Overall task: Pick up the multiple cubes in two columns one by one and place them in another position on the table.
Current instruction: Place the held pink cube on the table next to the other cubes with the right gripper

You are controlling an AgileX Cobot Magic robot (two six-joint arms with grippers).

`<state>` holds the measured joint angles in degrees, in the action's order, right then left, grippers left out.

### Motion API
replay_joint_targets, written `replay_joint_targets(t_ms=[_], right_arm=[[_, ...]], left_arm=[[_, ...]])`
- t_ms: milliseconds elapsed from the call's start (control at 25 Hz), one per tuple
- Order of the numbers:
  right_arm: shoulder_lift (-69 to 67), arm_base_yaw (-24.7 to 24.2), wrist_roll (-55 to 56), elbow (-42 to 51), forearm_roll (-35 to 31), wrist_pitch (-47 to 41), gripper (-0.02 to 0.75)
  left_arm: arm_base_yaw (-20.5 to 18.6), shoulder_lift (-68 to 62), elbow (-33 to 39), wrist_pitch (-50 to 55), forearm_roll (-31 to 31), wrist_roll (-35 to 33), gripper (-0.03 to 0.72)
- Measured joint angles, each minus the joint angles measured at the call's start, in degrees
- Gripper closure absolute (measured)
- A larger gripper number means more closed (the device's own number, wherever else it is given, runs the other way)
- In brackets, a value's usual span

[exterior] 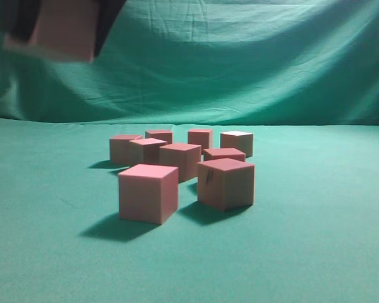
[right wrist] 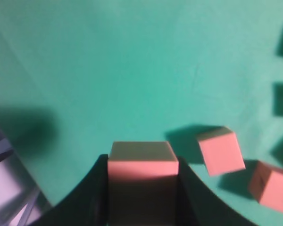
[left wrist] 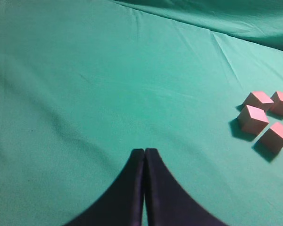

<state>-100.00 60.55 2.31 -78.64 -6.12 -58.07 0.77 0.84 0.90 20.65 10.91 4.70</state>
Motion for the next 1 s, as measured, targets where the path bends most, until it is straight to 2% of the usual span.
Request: replay_joint_targets(t_ms=[360,560,1000], right_arm=[[-9.63,0.91,11.68,-9.78,10.94,-3.13,0.48],[-13.65,0.91,18.02,-10.75,17.27,-3.34,0.48],[-18.53,0.91,19.6,-10.78,18.07,-0.84,0.48]], left_arm=[[0.0,0.0,0.0,0.0,0.0,0.0,0.688],[0.0,0.0,0.0,0.0,0.0,0.0,0.688],[0.0,0.0,0.0,0.0,0.0,0.0,0.688]])
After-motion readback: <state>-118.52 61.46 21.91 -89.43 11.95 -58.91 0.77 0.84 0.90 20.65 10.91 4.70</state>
